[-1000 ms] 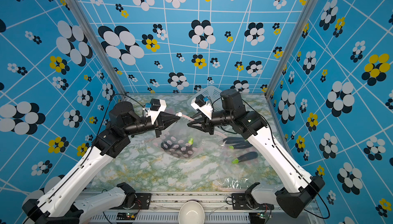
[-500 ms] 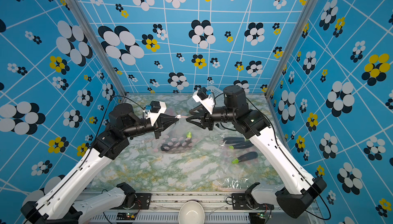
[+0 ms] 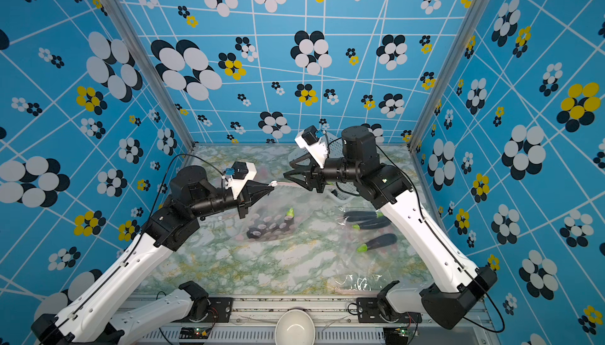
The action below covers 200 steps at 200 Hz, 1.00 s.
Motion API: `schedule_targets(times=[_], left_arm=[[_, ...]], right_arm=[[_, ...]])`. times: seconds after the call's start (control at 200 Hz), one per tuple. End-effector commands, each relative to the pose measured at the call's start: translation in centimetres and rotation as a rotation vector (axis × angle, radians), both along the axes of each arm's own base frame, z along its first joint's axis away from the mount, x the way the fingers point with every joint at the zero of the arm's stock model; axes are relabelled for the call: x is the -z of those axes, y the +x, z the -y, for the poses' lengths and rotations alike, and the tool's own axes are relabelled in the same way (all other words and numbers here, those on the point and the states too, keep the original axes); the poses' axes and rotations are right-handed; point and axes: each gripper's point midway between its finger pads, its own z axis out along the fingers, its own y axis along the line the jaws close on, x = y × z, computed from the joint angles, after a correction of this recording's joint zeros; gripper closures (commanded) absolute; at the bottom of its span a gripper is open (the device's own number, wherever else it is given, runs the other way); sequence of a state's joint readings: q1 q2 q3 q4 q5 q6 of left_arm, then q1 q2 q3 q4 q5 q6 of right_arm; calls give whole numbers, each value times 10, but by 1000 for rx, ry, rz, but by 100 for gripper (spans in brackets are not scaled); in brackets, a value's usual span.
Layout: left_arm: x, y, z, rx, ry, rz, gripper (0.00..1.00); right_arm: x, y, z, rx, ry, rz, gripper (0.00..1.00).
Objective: Place the eggplant in a zip-top bag and seal the zipper
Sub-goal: Zip the zipper on the zipper food storage bag.
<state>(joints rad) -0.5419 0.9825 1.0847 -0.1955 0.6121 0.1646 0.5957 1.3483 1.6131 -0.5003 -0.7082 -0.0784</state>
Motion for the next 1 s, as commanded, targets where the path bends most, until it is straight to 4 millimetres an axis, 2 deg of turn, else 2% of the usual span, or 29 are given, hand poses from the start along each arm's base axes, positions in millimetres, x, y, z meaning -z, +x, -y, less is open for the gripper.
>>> schedule_targets(times=[0.0,0.25,0.84,0.995], left_arm=[[-4,-3,-2,-5,-17,16,100],[-4,-5,1,17,-24,15,100],[-18,-16,-3,43,-26,56,100],[-20,-16,-4,36,-32,59,100]], right_arm=[[-18,-1,-3,-12,41,21,52],[-19,-1,-5,-21,41,19,51],[-25,-20,-33,-159,19,52,48],[-17,-26,-38,-211,-8,42,47]])
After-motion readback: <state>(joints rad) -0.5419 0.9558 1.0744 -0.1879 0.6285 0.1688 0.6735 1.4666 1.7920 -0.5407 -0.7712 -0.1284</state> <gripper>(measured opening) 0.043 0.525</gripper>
